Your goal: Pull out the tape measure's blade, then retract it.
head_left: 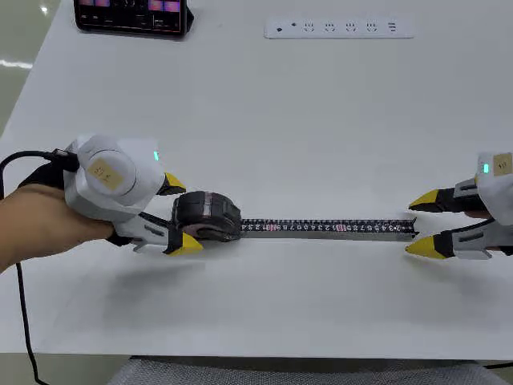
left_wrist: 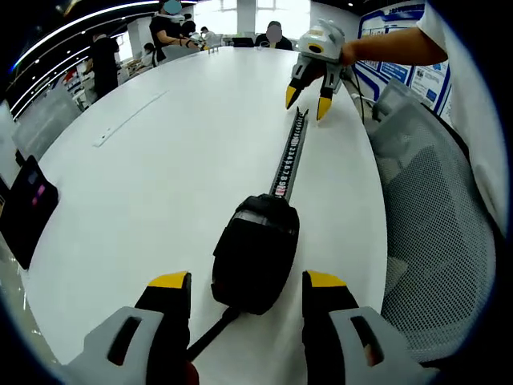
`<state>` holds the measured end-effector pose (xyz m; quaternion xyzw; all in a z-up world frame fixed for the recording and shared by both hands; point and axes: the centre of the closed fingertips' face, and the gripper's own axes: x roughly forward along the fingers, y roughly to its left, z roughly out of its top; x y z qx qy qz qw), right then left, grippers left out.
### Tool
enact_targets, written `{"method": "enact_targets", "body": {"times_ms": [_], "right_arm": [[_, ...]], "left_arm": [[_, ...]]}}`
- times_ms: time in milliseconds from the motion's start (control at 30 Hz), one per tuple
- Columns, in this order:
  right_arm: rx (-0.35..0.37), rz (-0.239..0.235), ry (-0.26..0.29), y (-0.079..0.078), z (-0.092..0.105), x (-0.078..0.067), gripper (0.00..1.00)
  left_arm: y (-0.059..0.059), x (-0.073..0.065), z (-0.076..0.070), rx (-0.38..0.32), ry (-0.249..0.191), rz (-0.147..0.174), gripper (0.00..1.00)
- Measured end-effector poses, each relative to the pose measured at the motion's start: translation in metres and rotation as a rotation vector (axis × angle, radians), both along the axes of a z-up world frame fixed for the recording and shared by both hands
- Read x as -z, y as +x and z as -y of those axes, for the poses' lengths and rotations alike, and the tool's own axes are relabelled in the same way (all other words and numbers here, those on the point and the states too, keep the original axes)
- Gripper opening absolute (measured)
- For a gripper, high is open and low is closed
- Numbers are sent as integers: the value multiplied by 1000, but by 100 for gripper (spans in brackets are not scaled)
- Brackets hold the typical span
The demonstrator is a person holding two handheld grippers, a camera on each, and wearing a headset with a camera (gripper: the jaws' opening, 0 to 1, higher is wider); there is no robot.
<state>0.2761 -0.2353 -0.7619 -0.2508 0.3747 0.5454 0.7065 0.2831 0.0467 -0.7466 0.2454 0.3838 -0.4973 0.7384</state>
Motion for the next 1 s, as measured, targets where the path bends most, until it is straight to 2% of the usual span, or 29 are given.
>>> {"method": "enact_targets", "body": {"times_ms": [133,300,333,567,667,1000], "right_arm": [[41,11,15,0,-1,-2,41],[92,10,63,-4,-6,-10,46],[102,21,70,-4,-7,-12,48],[160,34,108,-7,-12,-22,53],[181,40,111,-7,-12,-22,54],[231,57,134,-13,-14,-30,58]], "left_arm": [[0,-3,-2,-33,-16,9,55],[-2,-10,-3,-85,-54,5,57],[-3,-11,-3,-99,-66,1,58],[-6,-18,-8,-165,-109,16,62],[-7,-22,-11,-174,-119,52,62],[-15,-31,-23,-246,-167,86,65]]}}
